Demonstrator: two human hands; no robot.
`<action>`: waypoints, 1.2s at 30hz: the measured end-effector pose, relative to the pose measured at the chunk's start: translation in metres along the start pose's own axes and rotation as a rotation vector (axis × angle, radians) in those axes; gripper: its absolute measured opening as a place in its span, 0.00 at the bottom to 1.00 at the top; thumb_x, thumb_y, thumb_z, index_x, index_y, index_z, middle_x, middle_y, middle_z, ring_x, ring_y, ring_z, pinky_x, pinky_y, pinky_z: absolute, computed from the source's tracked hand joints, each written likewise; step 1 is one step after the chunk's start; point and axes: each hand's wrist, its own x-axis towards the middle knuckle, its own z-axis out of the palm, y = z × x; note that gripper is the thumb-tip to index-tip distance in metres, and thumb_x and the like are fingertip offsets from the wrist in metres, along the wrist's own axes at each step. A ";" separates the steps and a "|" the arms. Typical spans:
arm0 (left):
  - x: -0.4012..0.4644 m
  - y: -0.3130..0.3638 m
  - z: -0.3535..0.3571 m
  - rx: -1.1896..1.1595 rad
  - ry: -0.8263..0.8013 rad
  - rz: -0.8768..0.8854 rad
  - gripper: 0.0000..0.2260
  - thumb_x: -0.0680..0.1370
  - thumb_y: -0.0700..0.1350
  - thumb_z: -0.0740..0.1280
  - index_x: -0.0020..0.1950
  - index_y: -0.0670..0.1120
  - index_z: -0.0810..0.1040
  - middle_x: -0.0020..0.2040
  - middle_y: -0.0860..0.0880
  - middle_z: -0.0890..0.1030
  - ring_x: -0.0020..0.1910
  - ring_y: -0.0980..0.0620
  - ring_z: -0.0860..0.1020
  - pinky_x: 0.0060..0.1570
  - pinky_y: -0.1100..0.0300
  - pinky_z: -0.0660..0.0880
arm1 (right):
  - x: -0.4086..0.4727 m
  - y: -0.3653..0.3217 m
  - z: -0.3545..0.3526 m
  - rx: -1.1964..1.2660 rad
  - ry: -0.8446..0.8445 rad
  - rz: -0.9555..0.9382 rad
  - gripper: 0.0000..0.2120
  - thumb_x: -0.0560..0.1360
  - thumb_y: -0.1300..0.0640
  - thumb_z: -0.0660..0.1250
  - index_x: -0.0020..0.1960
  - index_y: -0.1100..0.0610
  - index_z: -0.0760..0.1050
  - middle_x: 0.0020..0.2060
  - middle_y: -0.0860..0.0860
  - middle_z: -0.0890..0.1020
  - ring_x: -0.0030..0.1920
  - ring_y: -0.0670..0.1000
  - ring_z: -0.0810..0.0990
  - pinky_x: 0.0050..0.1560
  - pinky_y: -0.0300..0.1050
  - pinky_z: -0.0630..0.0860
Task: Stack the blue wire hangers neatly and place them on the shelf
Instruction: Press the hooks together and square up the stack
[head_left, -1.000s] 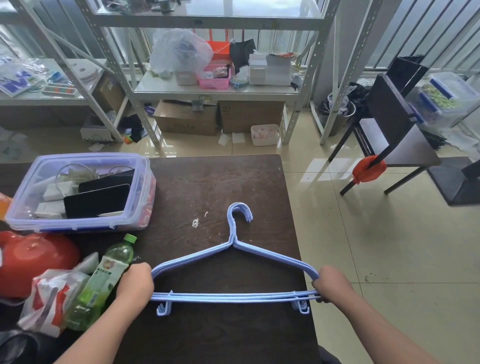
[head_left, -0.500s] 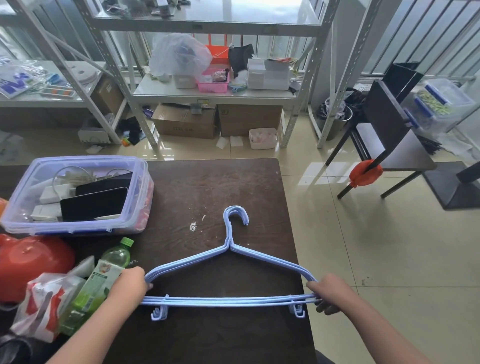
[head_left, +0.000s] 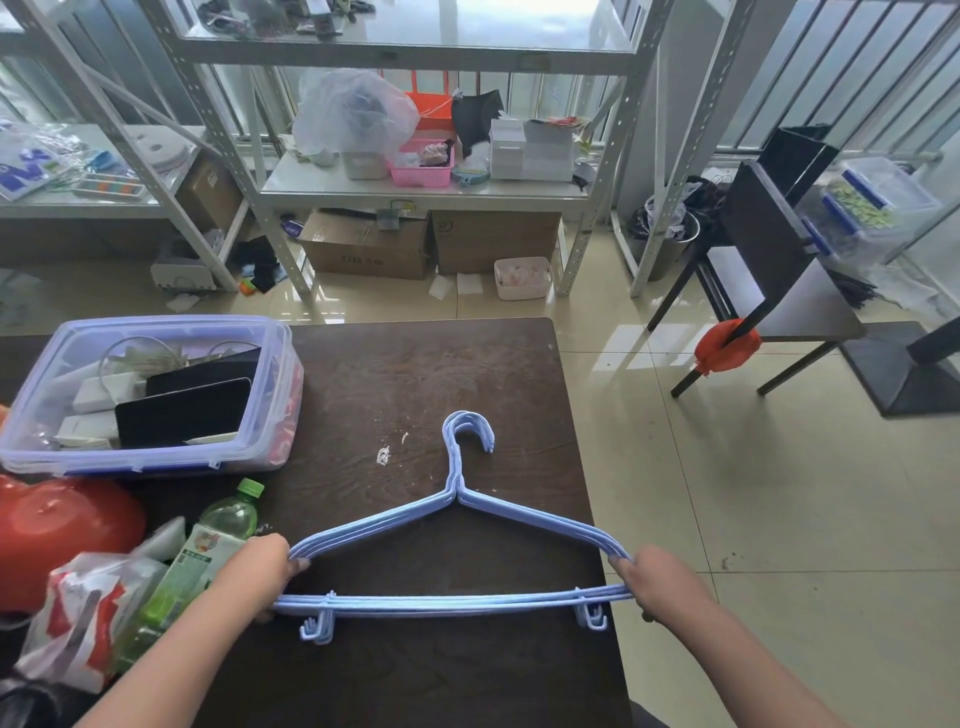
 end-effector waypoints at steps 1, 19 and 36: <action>0.001 -0.002 0.000 -0.010 -0.003 0.014 0.17 0.78 0.55 0.64 0.40 0.43 0.75 0.45 0.42 0.81 0.49 0.43 0.82 0.46 0.58 0.77 | -0.001 0.000 -0.001 -0.034 0.021 -0.013 0.22 0.79 0.44 0.53 0.30 0.54 0.66 0.26 0.49 0.72 0.31 0.54 0.75 0.32 0.43 0.67; -0.011 -0.022 0.006 -0.263 0.075 0.169 0.17 0.80 0.55 0.60 0.37 0.46 0.69 0.36 0.44 0.74 0.36 0.43 0.78 0.28 0.53 0.76 | -0.013 0.001 0.002 -0.279 0.236 -0.222 0.20 0.81 0.50 0.45 0.62 0.52 0.71 0.40 0.51 0.73 0.40 0.56 0.72 0.38 0.44 0.65; -0.004 -0.029 0.016 -0.065 0.152 0.303 0.15 0.81 0.54 0.58 0.36 0.50 0.64 0.35 0.48 0.73 0.45 0.43 0.80 0.38 0.56 0.69 | -0.008 0.006 0.007 -0.059 0.255 -0.183 0.17 0.80 0.45 0.52 0.36 0.50 0.67 0.34 0.50 0.76 0.36 0.54 0.74 0.33 0.45 0.66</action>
